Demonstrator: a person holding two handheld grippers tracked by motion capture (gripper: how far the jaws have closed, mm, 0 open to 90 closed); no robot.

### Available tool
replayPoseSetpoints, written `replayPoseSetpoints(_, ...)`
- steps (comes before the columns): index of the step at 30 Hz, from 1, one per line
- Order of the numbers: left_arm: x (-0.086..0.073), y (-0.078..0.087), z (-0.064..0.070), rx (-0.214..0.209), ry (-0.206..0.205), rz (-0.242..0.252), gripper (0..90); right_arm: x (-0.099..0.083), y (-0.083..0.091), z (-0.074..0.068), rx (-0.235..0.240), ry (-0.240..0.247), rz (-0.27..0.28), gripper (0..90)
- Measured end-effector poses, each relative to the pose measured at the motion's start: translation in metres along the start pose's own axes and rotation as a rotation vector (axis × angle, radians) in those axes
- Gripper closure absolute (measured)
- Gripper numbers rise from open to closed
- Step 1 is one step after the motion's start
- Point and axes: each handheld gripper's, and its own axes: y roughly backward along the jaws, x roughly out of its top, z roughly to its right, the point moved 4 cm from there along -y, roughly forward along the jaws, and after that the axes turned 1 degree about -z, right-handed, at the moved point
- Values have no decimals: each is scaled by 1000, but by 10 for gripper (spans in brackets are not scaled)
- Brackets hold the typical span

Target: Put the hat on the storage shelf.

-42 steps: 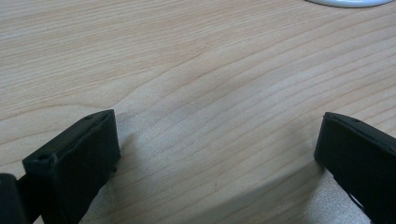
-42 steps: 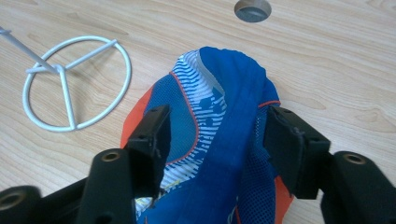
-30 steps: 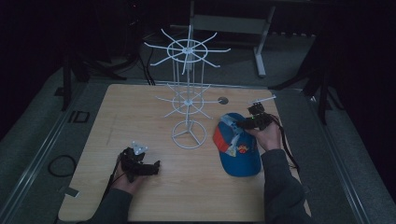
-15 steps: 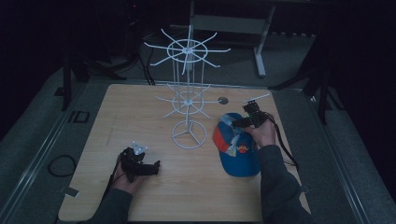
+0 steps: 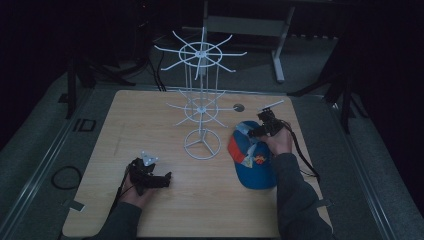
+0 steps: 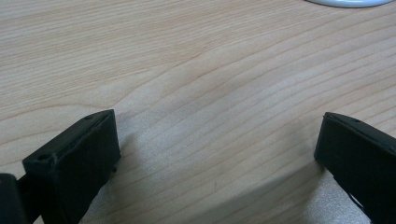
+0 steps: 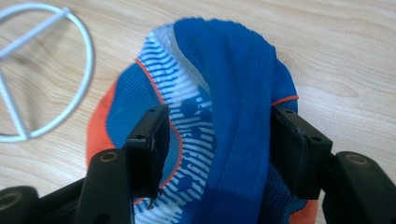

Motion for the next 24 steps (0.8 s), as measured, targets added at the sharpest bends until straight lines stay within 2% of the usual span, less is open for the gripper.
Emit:
replayPoseSetpoints(2,0,0,0,0,0,0,1,0,-2,-1,6,-4,-11,430)
replayPoseSetpoints(6,0,0,0,0,0,0,1,-1,-6,-1,23,-12,-33,534)
replayPoseSetpoints(8,0,0,0,0,0,0,1,-2,-8,0,29,-12,-50,625)
replayPoseSetpoints(11,0,0,0,0,-1,0,1,-3,-10,-2,35,16,-91,775)
replayPoseSetpoints(14,0,0,0,0,0,0,1,-2,-7,-3,56,28,-89,872)
replayPoseSetpoints(24,0,0,0,0,0,0,1,-5,11,-3,43,55,-13,881)
